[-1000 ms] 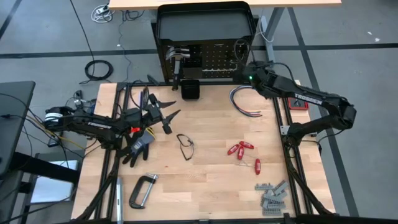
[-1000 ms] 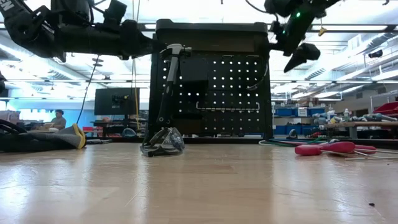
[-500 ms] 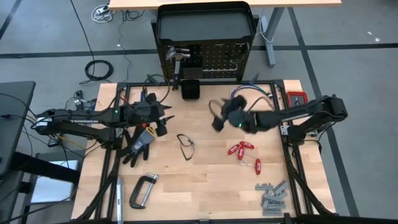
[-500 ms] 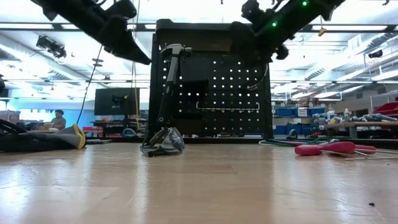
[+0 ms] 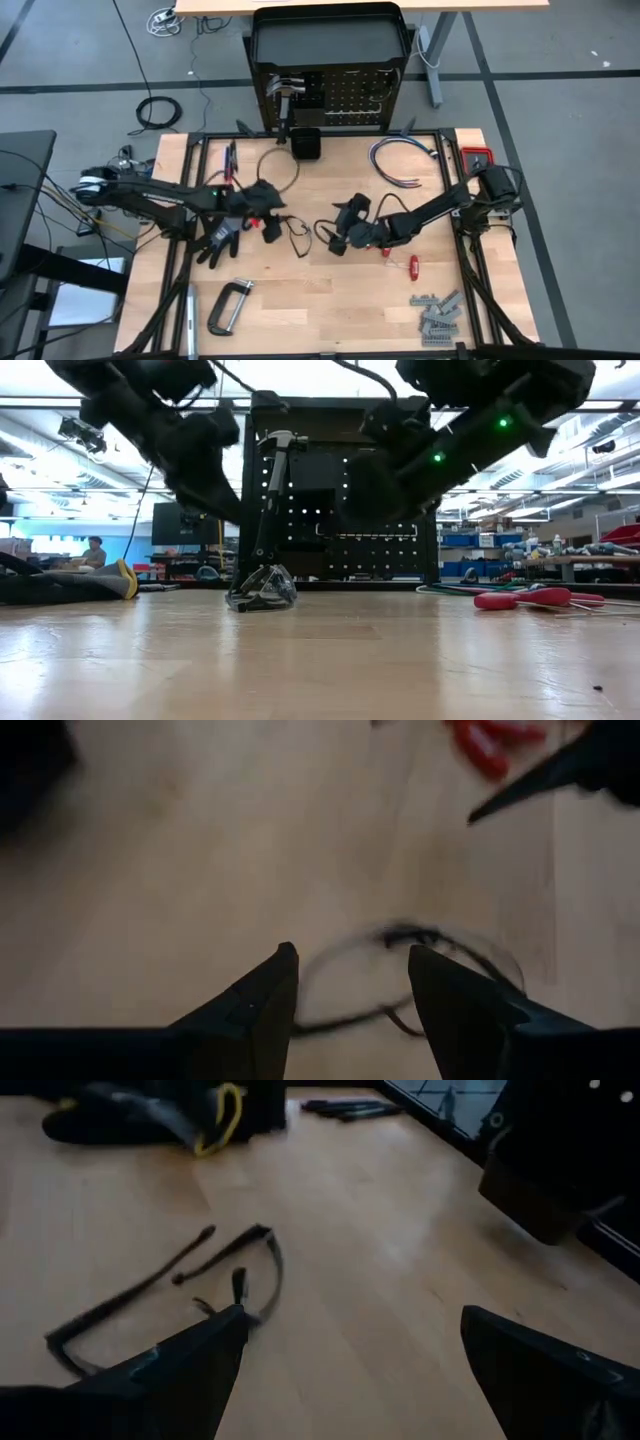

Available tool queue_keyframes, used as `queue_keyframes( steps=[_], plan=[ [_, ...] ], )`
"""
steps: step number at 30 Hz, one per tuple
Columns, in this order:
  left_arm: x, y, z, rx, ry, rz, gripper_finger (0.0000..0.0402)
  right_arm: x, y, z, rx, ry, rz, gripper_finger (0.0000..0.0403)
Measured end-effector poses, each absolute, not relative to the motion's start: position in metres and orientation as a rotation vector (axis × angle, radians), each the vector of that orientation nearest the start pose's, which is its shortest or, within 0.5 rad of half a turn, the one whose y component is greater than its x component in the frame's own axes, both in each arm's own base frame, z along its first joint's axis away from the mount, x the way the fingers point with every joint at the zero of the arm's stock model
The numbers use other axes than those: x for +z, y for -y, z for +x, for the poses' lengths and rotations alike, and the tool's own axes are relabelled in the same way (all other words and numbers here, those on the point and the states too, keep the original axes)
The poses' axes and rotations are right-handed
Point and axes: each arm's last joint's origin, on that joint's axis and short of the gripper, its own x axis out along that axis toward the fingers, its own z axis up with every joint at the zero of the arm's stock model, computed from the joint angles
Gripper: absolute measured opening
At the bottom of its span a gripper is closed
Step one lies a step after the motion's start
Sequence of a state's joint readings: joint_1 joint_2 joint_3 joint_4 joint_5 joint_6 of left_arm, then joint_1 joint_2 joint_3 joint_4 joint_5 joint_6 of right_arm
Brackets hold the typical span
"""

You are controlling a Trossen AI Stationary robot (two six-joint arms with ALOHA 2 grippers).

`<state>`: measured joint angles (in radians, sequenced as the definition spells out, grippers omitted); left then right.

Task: Hang tools onto peg board
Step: Hang the safety goggles on the peg board

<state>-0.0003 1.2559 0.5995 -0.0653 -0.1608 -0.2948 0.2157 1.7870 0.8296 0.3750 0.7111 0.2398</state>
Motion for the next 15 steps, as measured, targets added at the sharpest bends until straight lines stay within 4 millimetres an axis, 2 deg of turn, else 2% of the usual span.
queue_keyframes(
  steps=[3,8,12,15],
  plan=[
    [0.172,0.001,0.252,0.261,-0.729,-0.237,0.0197,0.152,-0.054,0.341,-0.542,-0.438,0.001,0.0374],
    [0.146,0.002,0.257,0.316,-0.830,-0.270,0.0197,0.163,-0.043,0.350,-0.531,-0.412,0.071,0.0374],
    [0.135,0.003,0.260,0.351,-0.857,-0.316,0.0197,0.169,-0.038,0.361,-0.489,-0.401,0.123,0.0374],
    [0.129,0.005,0.264,0.352,-0.846,-0.317,0.0197,0.172,-0.040,0.365,-0.484,-0.448,0.090,0.0374]
  ],
)
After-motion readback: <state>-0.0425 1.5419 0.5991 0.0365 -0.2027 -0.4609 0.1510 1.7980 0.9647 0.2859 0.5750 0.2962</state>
